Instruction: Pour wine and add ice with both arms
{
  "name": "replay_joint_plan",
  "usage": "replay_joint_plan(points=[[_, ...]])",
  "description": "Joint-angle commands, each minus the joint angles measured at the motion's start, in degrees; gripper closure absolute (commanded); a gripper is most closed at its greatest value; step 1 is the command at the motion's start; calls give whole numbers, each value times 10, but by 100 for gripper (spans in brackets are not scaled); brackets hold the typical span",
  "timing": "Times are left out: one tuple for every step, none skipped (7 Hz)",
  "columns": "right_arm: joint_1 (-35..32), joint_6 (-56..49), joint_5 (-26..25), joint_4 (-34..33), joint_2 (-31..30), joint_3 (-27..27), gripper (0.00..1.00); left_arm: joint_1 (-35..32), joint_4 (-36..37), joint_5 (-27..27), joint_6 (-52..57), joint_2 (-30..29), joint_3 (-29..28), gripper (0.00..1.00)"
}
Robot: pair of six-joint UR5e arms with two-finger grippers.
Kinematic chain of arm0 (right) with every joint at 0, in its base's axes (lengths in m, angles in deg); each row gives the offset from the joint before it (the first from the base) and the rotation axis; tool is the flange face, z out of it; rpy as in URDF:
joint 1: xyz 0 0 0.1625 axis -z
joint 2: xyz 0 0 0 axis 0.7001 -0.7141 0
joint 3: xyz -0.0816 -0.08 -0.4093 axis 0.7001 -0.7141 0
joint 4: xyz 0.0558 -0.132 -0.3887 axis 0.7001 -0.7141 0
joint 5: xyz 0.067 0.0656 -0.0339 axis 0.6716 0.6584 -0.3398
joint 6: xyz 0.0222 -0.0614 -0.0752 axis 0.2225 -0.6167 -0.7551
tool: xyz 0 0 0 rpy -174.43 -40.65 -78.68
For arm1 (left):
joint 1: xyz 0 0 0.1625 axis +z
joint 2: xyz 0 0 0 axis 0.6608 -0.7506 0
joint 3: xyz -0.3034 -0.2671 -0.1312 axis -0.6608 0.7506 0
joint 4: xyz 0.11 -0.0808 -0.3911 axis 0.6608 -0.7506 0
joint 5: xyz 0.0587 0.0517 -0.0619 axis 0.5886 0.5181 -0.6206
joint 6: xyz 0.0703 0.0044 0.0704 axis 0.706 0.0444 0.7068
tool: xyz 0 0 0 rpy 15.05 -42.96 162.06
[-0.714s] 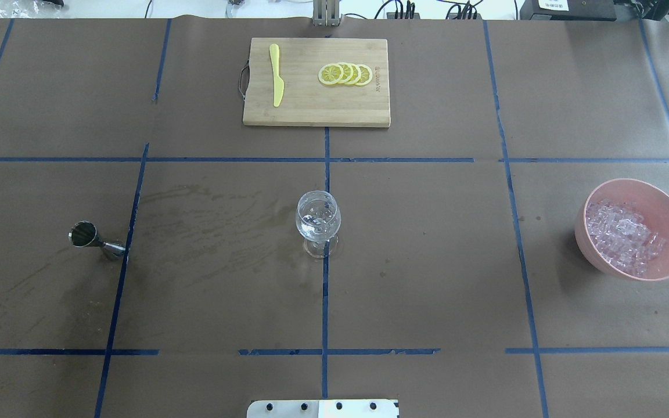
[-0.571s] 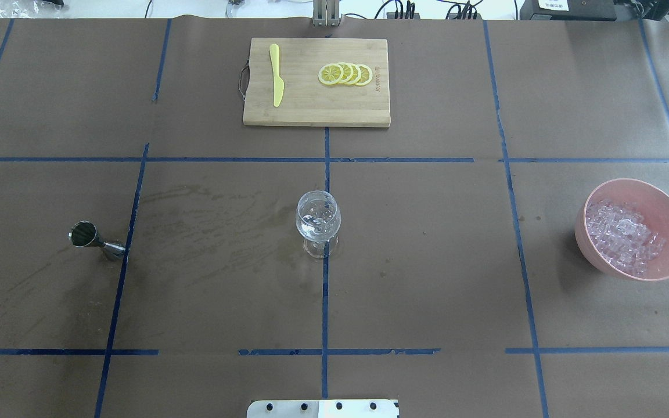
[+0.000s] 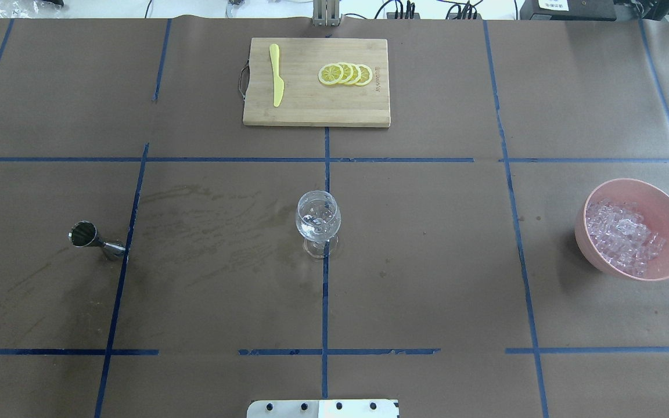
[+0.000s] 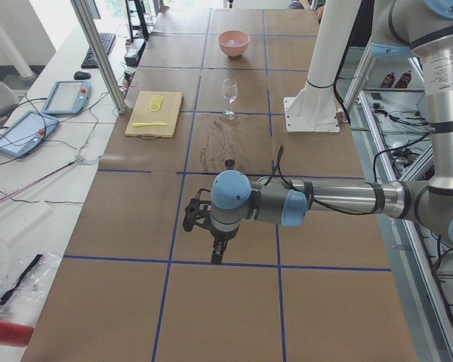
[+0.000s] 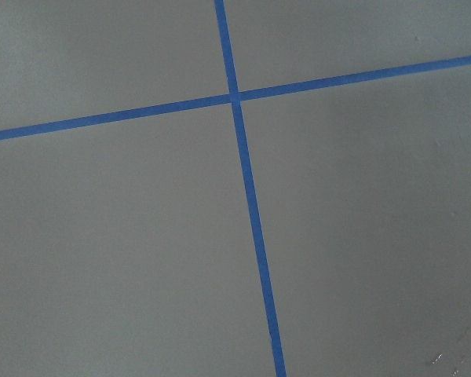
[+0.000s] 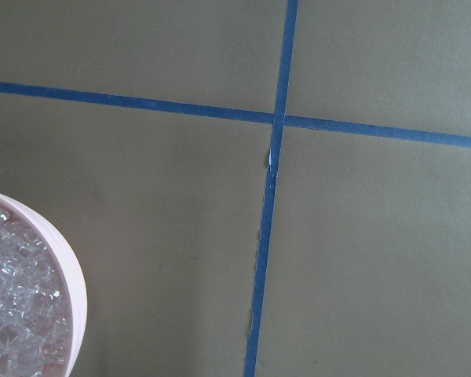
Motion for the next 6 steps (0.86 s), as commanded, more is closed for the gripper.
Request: replay_joint_plan(points=[[1, 6, -3, 0, 9, 15, 0, 0, -31, -1, 0, 0, 2, 0], [1, 7, -5, 0, 43, 14, 0, 0, -64, -1, -1, -1, 1, 0], [0, 9, -2, -1, 50, 19, 0, 0, -108, 0, -4, -8, -8, 0], [1, 9, 0, -1, 57, 15, 0, 0, -137, -1, -3, -20, -14, 0], [0, 12, -2, 1, 58, 19, 0, 0, -182, -2, -4, -24, -16, 0], [1, 16, -5, 14, 63, 24, 0, 0, -227, -2, -2, -26, -26, 0]])
